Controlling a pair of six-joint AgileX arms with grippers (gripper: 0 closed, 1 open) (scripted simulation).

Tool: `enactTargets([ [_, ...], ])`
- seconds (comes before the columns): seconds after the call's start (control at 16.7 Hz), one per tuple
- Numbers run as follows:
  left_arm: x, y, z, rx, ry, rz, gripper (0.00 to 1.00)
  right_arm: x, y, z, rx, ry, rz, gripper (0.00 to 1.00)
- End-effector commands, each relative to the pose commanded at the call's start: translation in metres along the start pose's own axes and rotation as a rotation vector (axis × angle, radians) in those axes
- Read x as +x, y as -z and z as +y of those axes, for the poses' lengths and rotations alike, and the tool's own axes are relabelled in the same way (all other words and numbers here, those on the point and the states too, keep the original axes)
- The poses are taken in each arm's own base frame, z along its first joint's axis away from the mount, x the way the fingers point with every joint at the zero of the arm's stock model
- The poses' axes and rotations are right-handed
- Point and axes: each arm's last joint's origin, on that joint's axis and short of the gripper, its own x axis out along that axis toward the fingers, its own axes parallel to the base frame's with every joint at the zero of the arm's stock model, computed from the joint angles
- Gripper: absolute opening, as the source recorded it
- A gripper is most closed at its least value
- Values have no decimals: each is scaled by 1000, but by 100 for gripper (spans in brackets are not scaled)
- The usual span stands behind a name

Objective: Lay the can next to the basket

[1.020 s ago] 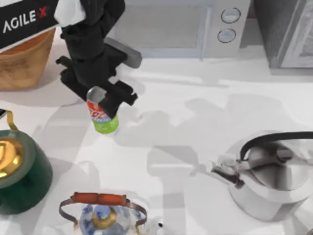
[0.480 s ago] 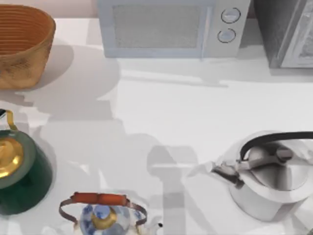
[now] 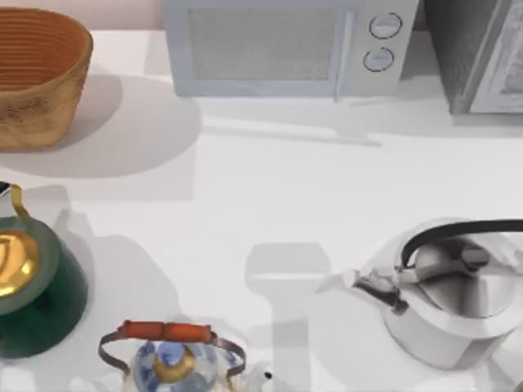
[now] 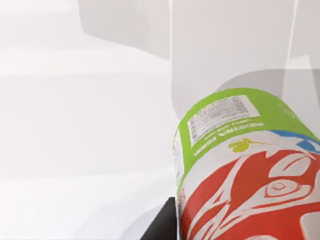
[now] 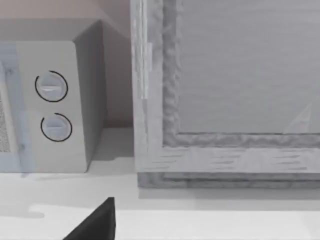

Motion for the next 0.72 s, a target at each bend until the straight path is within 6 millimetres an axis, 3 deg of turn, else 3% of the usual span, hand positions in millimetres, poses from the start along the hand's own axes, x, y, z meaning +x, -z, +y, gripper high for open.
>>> enactTargets([
  [0.66,8,0,0,0,0,0,0,0,0,0,0,0,0,100],
  [0.72,8,0,0,0,0,0,8,0,0,0,0,0,0,100],
])
